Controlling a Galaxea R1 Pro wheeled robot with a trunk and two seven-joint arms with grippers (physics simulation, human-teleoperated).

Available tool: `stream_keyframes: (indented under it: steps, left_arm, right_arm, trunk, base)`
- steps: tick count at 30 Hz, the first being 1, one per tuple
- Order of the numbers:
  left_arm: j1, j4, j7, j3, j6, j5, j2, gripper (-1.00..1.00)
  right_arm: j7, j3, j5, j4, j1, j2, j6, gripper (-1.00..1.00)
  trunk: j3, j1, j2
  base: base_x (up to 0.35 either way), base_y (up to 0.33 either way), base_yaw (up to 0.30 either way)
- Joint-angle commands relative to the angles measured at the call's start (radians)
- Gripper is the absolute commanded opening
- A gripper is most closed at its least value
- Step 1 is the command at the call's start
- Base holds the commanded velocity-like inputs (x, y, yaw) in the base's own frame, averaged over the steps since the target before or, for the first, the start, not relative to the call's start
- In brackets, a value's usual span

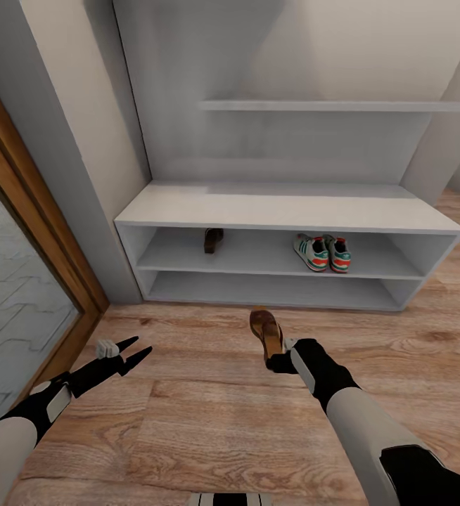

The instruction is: Pick up the two gym shoes and the two sandals from the corridor floor and place them onto the hallstand (shoe rack) in the corridor, making sure they are on the rack and not on the floor. Arrange them so the two gym shoes are next to each other and the two sandals are next to each other.

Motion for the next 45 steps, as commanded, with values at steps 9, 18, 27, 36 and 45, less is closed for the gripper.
stream_keyframes:
  steps: [9, 18, 27, 36, 45]
  left_arm:
    - [-0.001, 0.0, -0.004, -0.013, -0.006, 0.005, 0.0, 1.0]
    - [-0.001, -0.001, -0.255, -0.119, -0.006, -0.002, -0.062, 1.0]
    - [-0.001, -0.001, -0.283, -0.171, -0.006, -0.003, -0.081, 1.0]
    - [-0.001, -0.001, -0.285, -0.173, -0.006, -0.003, -0.086, 1.0]
    - [-0.001, -0.001, -0.284, -0.173, -0.006, -0.003, -0.087, 1.0]
  right_arm:
    - [-0.009, 0.004, -0.013, -0.001, 0.0, -0.002, 0.005, -1.0]
    - [-0.01, 0.0, -0.013, 0.001, 0.0, -0.005, 0.004, -1.0]
    - [-0.076, -0.007, -0.013, -0.002, 0.0, -0.009, 0.002, -1.0]
    - [-0.329, -0.007, -0.015, -0.006, -0.007, -0.007, -0.003, -1.0]
    - [-0.343, -0.007, -0.022, -0.006, -0.008, -0.007, -0.016, -1.0]
  trunk:
    - [-0.006, 0.0, 0.0]
    - [-0.01, 0.0, 0.0]
    - [-0.011, 0.0, 0.0]
    - [-0.011, 0.0, 0.0]
    - [-0.011, 0.0, 0.0]
  base:
    - [0.0, 0.0, 0.237]
    - [0.0, 0.0, 0.166]
    - [0.0, 0.0, 0.006]
    - [0.0, 0.0, 0.0]
    - [0.0, 0.0, 0.0]
